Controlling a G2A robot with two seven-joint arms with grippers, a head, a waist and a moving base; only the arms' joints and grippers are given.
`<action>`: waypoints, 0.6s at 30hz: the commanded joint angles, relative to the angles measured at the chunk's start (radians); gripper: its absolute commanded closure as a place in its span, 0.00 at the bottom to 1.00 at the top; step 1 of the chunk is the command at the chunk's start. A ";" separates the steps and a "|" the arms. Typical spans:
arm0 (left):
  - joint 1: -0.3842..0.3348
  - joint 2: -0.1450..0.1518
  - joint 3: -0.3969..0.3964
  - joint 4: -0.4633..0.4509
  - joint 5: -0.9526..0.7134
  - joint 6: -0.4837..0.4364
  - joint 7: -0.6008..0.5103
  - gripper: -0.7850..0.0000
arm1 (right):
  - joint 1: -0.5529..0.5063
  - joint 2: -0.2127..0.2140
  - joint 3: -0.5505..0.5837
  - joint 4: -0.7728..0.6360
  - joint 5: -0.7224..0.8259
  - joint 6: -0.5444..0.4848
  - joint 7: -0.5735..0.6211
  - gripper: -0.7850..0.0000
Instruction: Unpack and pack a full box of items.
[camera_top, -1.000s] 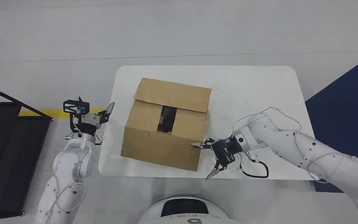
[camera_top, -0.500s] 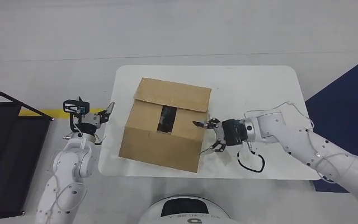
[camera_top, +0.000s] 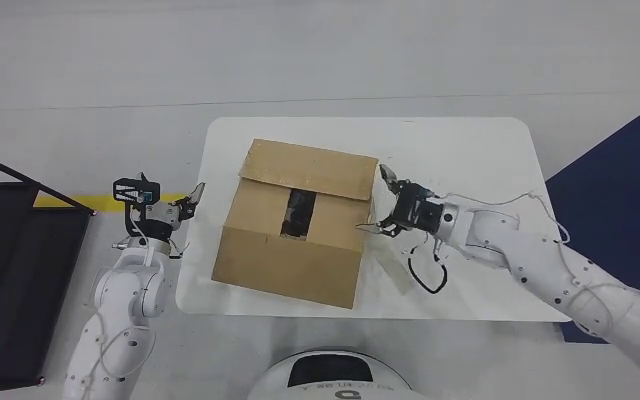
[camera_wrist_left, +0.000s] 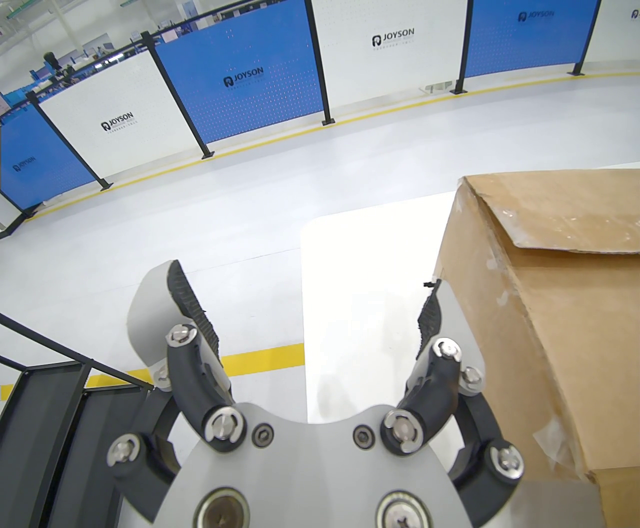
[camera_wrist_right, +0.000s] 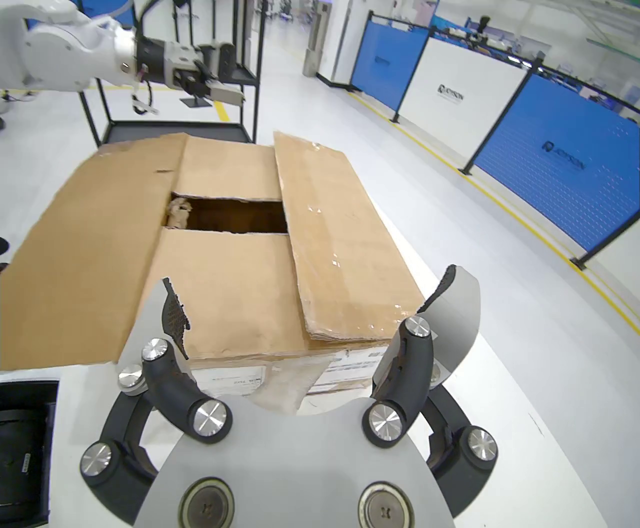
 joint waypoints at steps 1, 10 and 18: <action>0.000 0.000 0.000 0.000 0.000 0.000 0.000 0.00 | -0.007 -0.010 0.005 -0.010 -0.019 0.067 0.057 0.00; 0.000 0.000 0.000 0.000 0.000 0.000 0.000 0.00 | -0.029 -0.056 0.023 -0.042 -0.106 0.239 0.236 0.00; 0.000 0.000 0.000 0.000 0.000 0.000 0.000 0.00 | -0.088 -0.096 0.034 -0.087 -0.292 0.561 0.343 0.00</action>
